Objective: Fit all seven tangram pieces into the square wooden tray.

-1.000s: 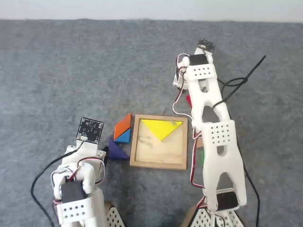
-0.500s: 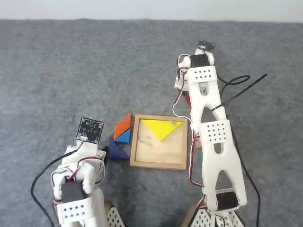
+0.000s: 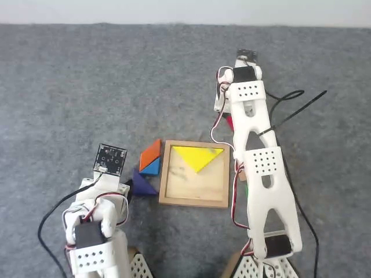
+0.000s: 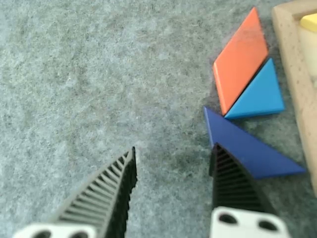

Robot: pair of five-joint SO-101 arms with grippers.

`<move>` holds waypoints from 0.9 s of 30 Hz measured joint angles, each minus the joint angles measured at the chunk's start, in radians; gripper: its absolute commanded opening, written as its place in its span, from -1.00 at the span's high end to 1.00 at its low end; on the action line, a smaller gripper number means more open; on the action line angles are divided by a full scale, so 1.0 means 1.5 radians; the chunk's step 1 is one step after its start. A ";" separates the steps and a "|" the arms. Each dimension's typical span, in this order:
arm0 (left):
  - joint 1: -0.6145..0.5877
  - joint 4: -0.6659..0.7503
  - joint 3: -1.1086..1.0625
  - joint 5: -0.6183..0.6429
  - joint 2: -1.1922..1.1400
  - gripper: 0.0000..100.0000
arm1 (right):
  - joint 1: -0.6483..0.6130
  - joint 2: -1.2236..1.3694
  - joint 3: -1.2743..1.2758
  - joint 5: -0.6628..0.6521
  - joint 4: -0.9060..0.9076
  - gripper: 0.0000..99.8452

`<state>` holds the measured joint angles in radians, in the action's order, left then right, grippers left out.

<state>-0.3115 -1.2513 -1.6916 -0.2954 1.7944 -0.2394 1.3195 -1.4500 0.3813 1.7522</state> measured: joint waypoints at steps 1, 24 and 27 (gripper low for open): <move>0.000 0.000 0.000 0.000 0.000 0.55 | 0.000 0.000 0.000 -0.002 0.000 0.37; 0.000 0.000 0.000 0.000 0.000 0.55 | 0.001 0.000 0.000 -0.118 0.003 0.55; 0.000 0.000 0.000 0.000 0.000 0.55 | 0.001 -0.005 0.000 -0.146 0.003 0.55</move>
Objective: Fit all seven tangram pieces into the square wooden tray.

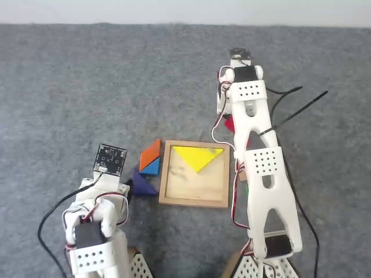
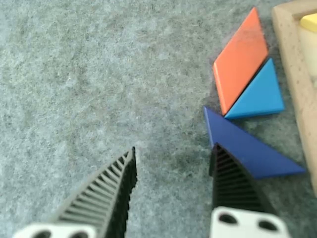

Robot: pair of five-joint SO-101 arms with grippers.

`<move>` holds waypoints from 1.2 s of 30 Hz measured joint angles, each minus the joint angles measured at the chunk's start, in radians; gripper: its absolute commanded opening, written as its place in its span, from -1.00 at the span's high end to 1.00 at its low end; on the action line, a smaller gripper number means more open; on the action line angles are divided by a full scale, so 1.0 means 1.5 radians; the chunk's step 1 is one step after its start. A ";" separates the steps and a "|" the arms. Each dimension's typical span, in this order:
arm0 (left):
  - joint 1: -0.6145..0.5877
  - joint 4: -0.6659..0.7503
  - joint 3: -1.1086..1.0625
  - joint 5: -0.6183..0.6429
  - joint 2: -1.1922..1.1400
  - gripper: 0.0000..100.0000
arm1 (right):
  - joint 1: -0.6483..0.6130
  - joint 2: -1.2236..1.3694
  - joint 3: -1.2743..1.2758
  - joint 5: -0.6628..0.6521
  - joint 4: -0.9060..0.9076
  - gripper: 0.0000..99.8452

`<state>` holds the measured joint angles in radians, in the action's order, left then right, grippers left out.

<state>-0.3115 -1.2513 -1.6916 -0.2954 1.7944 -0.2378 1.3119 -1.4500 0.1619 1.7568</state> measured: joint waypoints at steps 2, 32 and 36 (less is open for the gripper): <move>0.000 0.000 0.000 0.000 0.000 0.55 | 0.000 -0.004 0.000 -0.021 0.000 0.55; 0.000 0.000 0.000 0.000 0.000 0.55 | -0.059 -0.169 0.288 -0.236 0.000 0.03; 0.000 0.000 0.000 0.000 0.000 0.55 | -0.070 -0.170 0.323 -0.268 -0.009 0.03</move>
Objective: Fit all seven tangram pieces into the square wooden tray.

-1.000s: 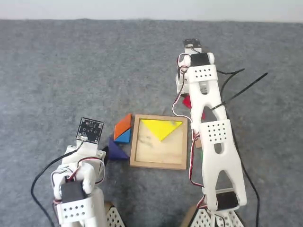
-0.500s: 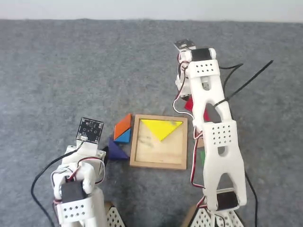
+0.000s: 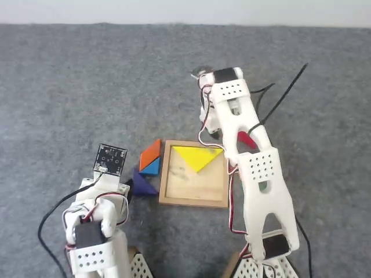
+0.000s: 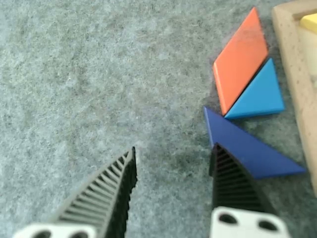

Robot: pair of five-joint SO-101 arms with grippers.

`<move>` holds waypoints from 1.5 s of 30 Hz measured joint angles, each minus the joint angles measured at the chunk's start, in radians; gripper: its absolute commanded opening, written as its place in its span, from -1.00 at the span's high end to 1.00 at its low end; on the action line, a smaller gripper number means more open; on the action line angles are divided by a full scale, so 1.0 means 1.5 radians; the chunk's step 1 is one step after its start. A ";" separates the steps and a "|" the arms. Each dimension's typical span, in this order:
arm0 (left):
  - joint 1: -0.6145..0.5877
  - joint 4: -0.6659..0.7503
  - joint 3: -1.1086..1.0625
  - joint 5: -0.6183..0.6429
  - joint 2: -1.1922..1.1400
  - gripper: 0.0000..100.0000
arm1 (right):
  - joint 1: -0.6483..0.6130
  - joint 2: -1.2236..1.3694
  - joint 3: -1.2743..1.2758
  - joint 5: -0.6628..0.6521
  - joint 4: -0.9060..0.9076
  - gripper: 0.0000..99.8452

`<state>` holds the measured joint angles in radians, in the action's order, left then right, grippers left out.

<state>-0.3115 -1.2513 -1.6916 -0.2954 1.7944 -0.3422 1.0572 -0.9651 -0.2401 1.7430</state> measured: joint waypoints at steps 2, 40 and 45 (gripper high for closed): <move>0.000 0.000 0.000 0.000 0.000 0.55 | 0.001 -0.006 0.008 -0.011 -0.003 0.03; 0.000 0.000 0.000 0.000 0.000 0.55 | 0.021 -0.006 0.014 -0.152 0.006 0.03; 0.000 0.000 0.000 0.000 0.000 0.55 | 0.021 -0.040 0.077 -0.177 0.006 0.27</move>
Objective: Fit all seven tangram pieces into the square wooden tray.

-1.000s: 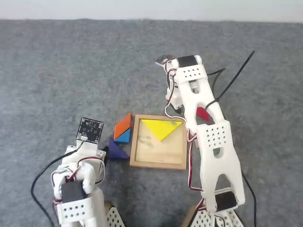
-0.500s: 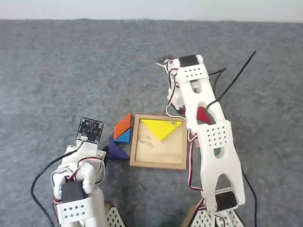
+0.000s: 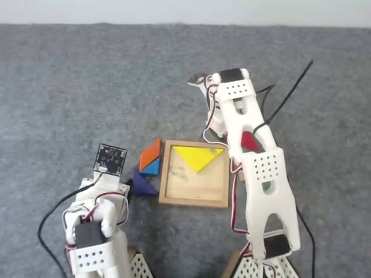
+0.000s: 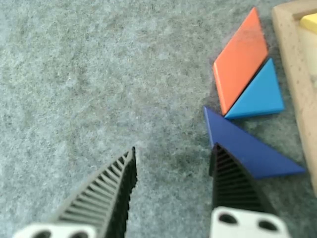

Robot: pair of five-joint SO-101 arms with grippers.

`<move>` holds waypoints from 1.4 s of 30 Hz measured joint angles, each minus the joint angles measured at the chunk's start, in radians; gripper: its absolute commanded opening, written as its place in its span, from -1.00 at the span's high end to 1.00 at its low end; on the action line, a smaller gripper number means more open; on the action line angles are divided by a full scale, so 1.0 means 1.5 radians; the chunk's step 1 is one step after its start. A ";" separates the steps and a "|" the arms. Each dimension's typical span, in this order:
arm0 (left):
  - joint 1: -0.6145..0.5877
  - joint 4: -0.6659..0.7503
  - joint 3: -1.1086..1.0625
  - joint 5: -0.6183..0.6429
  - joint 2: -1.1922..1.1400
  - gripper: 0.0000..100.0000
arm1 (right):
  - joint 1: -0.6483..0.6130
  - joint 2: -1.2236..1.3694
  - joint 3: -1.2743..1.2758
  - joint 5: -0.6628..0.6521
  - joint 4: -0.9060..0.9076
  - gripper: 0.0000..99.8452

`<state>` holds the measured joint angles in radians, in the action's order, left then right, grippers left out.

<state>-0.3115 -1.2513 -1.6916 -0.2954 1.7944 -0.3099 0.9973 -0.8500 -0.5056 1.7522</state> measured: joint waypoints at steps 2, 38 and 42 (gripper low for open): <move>0.000 0.000 0.000 0.000 0.000 0.55 | 0.001 -0.024 0.044 -0.010 0.001 0.32; 0.000 0.000 0.000 0.000 0.000 0.55 | 0.028 -0.037 0.056 -0.024 -0.016 0.62; 0.000 0.000 0.000 0.000 0.000 0.55 | 0.027 -0.037 0.057 -0.021 -0.015 0.35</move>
<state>-0.3115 -1.2513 -1.6916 -0.2954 1.7944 -0.2700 0.9421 -0.7641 -0.5378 1.7292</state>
